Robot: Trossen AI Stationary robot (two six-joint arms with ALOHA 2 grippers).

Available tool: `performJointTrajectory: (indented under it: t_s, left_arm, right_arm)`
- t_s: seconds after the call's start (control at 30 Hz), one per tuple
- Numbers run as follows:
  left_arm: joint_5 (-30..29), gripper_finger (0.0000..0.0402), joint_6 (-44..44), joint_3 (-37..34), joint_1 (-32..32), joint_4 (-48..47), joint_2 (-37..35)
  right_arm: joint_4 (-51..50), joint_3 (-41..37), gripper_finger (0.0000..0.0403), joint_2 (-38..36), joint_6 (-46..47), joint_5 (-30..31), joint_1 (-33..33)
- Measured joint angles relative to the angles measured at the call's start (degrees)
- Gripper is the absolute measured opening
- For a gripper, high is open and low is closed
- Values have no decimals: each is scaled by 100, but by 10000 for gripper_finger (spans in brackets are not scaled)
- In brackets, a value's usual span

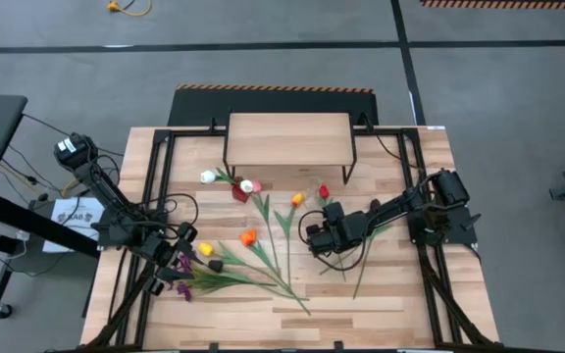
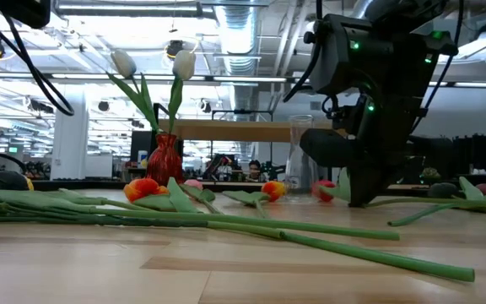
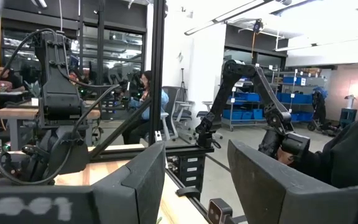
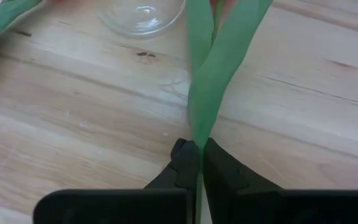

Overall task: Pick and place flowers into a vace then onto a shelf
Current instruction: Put the red flower into the red flower vase

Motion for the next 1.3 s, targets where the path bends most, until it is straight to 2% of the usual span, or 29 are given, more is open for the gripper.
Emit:
performJointTrajectory:
  t_s: [0.37, 0.57, 0.83, 0.93, 1.07, 1.17, 1.3]
  left_arm:
    - [0, 164, -4, -2, 0, 1, 2]
    - [0, 164, -4, -2, 0, -1, 2]
    - [0, 164, -7, -2, 2, -1, 2]
    - [0, 164, -7, -2, 0, -1, 2]
    - [2, 164, -7, -2, 1, -1, 2]
    - [17, 164, -7, -2, 1, -1, 2]
    - [22, 164, -9, -2, 1, -1, 2]
  right_arm:
    - [-623, -37, 6, -529, 313, -157, 293]
    - [-1207, -35, 6, -866, 927, 471, 702]
    - [-888, -28, 7, -1265, 906, 1684, 1266]
    - [-552, -26, 7, -1423, 557, 2132, 1460]
    - [235, -20, 7, -1591, -368, 2723, 1669]
    - [1057, -17, 7, -1676, -1420, 2976, 1758]
    - [2237, -17, 7, -1729, -2865, 3023, 1788]
